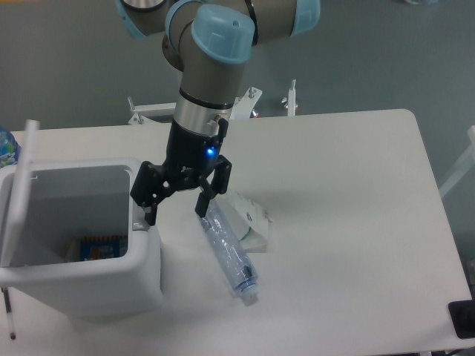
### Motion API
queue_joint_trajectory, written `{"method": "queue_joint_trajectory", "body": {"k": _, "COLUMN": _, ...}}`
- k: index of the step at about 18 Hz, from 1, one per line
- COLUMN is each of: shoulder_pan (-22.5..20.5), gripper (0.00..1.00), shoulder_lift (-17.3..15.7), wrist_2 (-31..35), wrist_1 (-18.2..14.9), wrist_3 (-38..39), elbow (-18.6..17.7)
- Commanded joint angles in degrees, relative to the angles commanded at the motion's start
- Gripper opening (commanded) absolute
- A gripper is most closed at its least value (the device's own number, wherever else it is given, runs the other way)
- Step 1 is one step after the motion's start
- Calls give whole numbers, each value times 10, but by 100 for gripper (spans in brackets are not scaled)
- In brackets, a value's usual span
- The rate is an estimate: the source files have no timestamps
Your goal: Open the trash can
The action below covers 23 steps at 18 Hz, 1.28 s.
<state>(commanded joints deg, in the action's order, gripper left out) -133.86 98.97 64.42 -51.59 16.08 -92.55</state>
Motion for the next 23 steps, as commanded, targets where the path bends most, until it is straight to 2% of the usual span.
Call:
{"method": "queue_joint_trajectory", "body": {"k": 3, "shoulder_pan": -2, "gripper": 100, "shoulder_lift": -1, "wrist_2": 0, "wrist_1": 2, "wrist_3": -3, "elbow": 25}}
{"method": "queue_joint_trajectory", "body": {"k": 6, "shoulder_pan": -22, "gripper": 100, "shoulder_lift": -1, "wrist_2": -2, "wrist_1": 2, "wrist_3": -4, "elbow": 57}}
{"method": "queue_joint_trajectory", "body": {"k": 9, "shoulder_pan": -40, "gripper": 100, "shoulder_lift": 4, "wrist_2": 1, "wrist_1": 0, "wrist_3": -53, "elbow": 89}}
{"method": "queue_joint_trajectory", "body": {"k": 12, "shoulder_pan": -66, "gripper": 100, "shoulder_lift": 0, "wrist_2": 7, "wrist_1": -2, "wrist_3": -126, "elbow": 90}}
{"method": "queue_joint_trajectory", "body": {"k": 20, "shoulder_pan": -163, "gripper": 100, "shoulder_lift": -2, "wrist_2": 6, "wrist_1": 4, "wrist_3": -226, "elbow": 90}}
{"method": "queue_joint_trajectory", "body": {"k": 23, "shoulder_pan": -194, "gripper": 100, "shoulder_lift": -2, "wrist_2": 7, "wrist_1": 4, "wrist_3": -318, "elbow": 85}}
